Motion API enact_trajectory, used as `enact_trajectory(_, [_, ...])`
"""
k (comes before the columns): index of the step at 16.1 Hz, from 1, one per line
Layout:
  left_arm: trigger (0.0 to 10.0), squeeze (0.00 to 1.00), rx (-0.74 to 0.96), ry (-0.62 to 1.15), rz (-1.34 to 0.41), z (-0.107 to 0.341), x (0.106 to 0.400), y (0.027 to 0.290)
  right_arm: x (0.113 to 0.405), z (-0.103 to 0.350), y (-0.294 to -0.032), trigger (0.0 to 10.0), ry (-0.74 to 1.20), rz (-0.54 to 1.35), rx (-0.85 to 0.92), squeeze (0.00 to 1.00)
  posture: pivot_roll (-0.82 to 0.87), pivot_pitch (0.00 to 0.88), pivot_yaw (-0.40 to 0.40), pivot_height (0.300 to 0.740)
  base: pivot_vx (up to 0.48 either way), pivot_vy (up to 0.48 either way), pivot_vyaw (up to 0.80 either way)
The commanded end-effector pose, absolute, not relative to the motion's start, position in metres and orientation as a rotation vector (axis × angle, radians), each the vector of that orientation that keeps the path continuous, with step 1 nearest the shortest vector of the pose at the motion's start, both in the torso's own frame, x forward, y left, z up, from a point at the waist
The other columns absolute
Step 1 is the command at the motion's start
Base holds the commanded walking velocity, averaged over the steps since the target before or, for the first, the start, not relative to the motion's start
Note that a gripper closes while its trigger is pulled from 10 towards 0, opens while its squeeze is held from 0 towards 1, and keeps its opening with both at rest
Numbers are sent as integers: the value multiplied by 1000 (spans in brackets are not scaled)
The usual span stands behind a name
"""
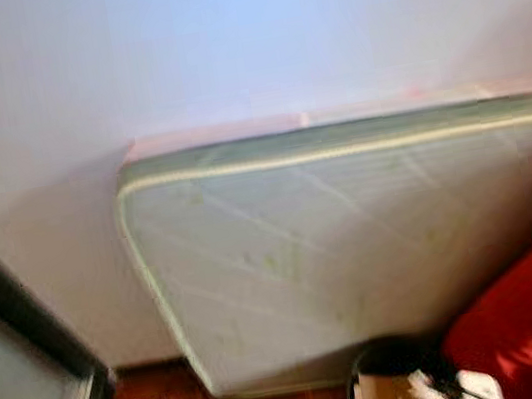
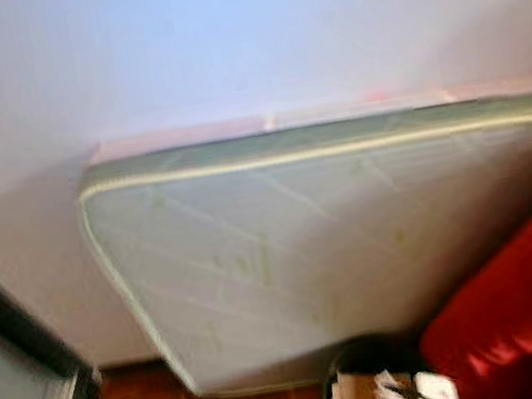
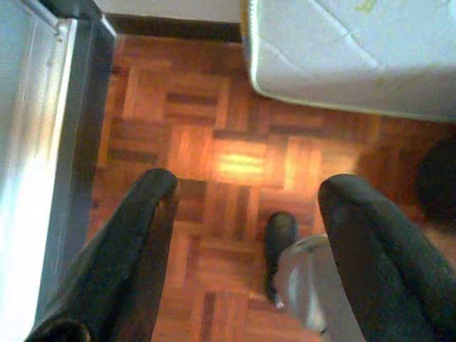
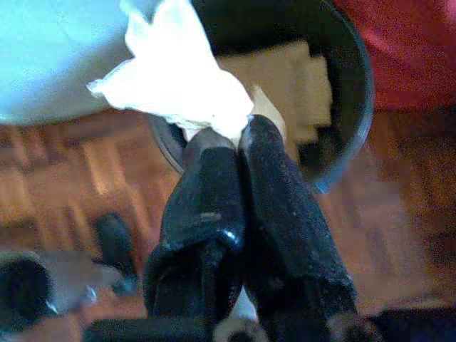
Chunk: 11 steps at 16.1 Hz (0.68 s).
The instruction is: Clean up the room
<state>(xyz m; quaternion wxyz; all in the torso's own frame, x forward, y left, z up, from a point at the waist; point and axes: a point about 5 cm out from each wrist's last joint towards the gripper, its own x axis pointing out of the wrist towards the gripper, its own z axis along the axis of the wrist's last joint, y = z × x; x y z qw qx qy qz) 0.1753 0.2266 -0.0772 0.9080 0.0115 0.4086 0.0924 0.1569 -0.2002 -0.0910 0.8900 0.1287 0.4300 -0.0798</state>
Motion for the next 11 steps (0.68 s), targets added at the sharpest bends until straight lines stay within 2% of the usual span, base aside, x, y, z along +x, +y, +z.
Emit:
enact_trajectory(1, [10000,0,14,813,178,-74,184,220,148,-93,-212,10000,910,-201,250,0,79,0,-30,713,277,0,0])
enact_trajectory(2, [10000,0,14,813,178,-74,184,220,148,-93,-212,10000,909,-201,249,0,79,0,-30,713,266,0,0])
enact_trajectory(6, [10000,0,7,810,176,-74,183,219,147,-93,-213,10000,908,-217,255,0,78,0,-32,713,0,0,0])
enact_trajectory(11, [10000,0,9,812,176,-75,182,219,146,-93,-213,10000,922,-203,248,0,78,0,-33,713,0,0,-664])
